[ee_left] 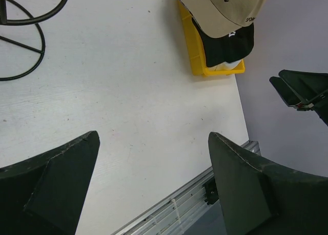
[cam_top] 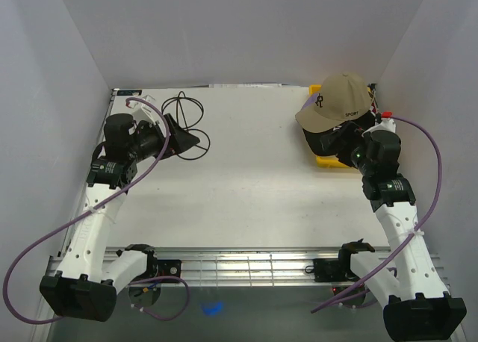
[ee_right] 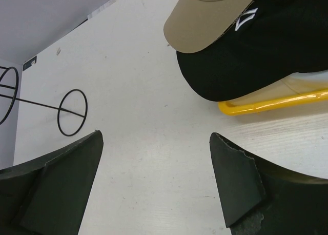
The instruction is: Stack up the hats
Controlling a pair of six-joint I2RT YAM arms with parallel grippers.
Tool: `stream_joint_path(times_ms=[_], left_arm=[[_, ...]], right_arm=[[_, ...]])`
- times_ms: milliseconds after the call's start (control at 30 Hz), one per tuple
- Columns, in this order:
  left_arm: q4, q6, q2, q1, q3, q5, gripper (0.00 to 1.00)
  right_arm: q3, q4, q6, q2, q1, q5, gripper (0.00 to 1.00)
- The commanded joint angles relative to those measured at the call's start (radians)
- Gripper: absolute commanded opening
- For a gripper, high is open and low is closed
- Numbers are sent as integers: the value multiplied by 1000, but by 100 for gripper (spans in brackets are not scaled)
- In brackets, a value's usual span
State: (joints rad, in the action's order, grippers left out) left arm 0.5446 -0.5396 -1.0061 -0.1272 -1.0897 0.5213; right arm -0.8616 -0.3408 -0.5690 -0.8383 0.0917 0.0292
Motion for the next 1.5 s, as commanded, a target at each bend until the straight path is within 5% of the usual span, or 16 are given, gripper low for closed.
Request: stream_joint_path(times_ms=[0, 500, 533, 733, 1133, 1467], left_arm=[[-29, 0, -6, -11, -4, 16, 98], [-158, -82, -195, -231, -94, -121, 98], [-254, -144, -300, -318, -110, -166, 97], [-509, -263, -478, -382, -99, -167, 94], [-845, -427, -1043, -436, -453, -147, 90], [-896, -516, -1379, -483, -818, -133, 86]], right_arm=[[-33, 16, 29, 12, -3, 18, 89], [-97, -36, 80, -47, -4, 104, 90], [-123, -78, 86, -39, -3, 85, 90], [-131, -89, 40, -30, -6, 147, 92], [-175, -135, -23, -15, -6, 213, 96], [-201, -132, -48, -25, -4, 225, 100]])
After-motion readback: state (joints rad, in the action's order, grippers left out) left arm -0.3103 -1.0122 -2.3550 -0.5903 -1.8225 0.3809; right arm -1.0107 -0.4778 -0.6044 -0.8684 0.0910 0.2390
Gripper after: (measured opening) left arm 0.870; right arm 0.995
